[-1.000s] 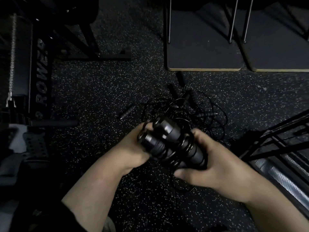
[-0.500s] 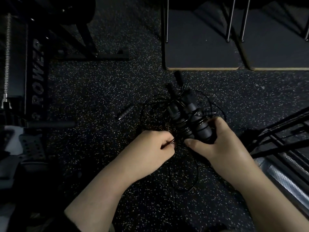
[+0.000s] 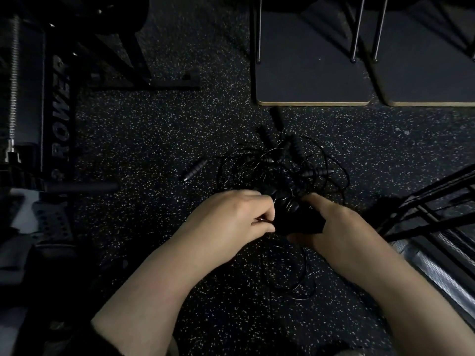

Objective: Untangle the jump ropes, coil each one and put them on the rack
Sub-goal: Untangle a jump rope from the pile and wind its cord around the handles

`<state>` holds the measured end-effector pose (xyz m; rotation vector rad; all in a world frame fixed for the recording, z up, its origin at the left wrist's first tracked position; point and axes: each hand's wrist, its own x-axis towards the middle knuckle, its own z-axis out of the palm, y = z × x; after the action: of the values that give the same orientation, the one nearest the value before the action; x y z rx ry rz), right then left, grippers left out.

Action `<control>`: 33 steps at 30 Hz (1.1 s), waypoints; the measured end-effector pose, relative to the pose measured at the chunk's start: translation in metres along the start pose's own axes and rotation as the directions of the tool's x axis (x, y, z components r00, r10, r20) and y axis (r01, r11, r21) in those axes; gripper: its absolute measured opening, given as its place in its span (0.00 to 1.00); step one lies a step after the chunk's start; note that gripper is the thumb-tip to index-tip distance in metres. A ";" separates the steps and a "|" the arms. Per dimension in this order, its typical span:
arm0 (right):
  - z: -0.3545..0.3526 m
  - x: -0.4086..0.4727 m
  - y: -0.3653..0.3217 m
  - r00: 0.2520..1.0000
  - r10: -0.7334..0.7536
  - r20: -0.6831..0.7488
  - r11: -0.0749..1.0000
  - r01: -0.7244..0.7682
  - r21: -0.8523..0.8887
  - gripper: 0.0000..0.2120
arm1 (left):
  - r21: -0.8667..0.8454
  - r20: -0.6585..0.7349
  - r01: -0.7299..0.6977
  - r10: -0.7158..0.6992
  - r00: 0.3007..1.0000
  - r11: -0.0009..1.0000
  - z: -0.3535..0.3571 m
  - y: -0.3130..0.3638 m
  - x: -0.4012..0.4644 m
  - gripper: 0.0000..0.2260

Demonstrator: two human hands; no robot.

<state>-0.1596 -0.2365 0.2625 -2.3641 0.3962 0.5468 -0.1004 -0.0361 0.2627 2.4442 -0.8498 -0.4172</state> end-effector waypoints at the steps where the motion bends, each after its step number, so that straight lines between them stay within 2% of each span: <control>1: -0.001 -0.001 -0.001 0.999 0.000 0.036 0.999 0.001 -0.039 0.29 | -0.001 0.008 -0.005 0.005 1.000 1.000 -0.002 -0.001 -0.001 0.05; 5: -0.004 -0.002 -0.002 0.986 -0.009 0.164 0.995 0.026 -0.101 0.30 | -0.056 0.040 0.009 -0.006 0.999 0.998 -0.013 -0.004 -0.003 0.07; 11: -0.009 -0.004 0.004 0.938 -0.108 0.329 0.988 0.138 -0.069 0.22 | -0.171 0.096 0.086 -0.070 0.993 0.982 -0.021 -0.006 -0.004 0.11; 14: -0.010 -0.006 0.004 0.875 -0.169 0.454 0.986 0.152 0.074 0.21 | -0.341 0.145 0.132 -0.087 0.986 0.931 -0.023 -0.007 -0.003 0.11; 18: -0.016 -0.012 0.000 0.773 -0.341 0.534 0.907 0.122 0.403 0.16 | -0.580 0.138 0.092 -0.014 0.990 0.809 -0.023 -0.011 0.001 0.10; 20: -0.016 -0.015 0.000 0.757 -0.421 0.499 0.831 0.102 0.547 0.16 | -0.617 0.122 0.082 -0.008 0.993 0.783 -0.020 -0.012 0.006 0.11; 21: -0.016 -0.016 -0.001 0.760 -0.457 0.462 0.785 0.100 0.612 0.17 | -0.668 0.117 0.091 -0.016 0.993 0.739 -0.018 -0.014 0.007 0.10; 23: -0.015 -0.016 -0.001 0.787 -0.518 0.335 0.686 0.149 0.712 0.16 | -0.835 0.145 0.142 -0.036 0.989 0.532 -0.012 -0.011 0.004 0.05; 24: -0.014 -0.015 -0.001 0.805 -0.532 0.262 0.641 0.181 0.746 0.15 | -0.875 0.138 0.157 -0.075 0.988 0.458 -0.007 -0.009 0.002 0.03; 25: -0.013 -0.013 -0.001 0.826 -0.528 0.197 0.600 0.199 0.775 0.14 | -0.880 0.115 0.171 -0.151 0.982 0.443 -0.003 -0.004 0.000 0.01; 27: -0.008 -0.009 -0.002 0.871 -0.481 0.101 0.523 0.192 0.831 0.17 | -0.800 0.027 0.205 -0.307 0.951 0.564 0.009 0.001 0.000 0.10; 29: -0.005 -0.004 -0.002 0.919 -0.393 0.020 0.471 0.183 0.863 0.18 | -0.751 0.009 0.237 -0.349 0.937 0.617 0.015 0.003 0.006 0.10; 31: -0.005 -0.002 -0.003 0.954 -0.298 -0.038 0.464 0.180 0.867 0.21 | -0.694 0.051 0.311 -0.386 0.921 0.649 0.017 0.002 0.011 0.10; 33: -0.006 -0.001 -0.002 0.972 -0.219 -0.079 0.469 0.176 0.865 0.20 | -0.602 0.088 0.340 -0.363 0.928 0.723 0.017 0.002 0.011 0.12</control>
<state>-0.1578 -0.2387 0.2679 -1.3478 0.2682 0.1829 -0.1012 -0.0509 0.2487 1.9692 -0.1595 -0.6654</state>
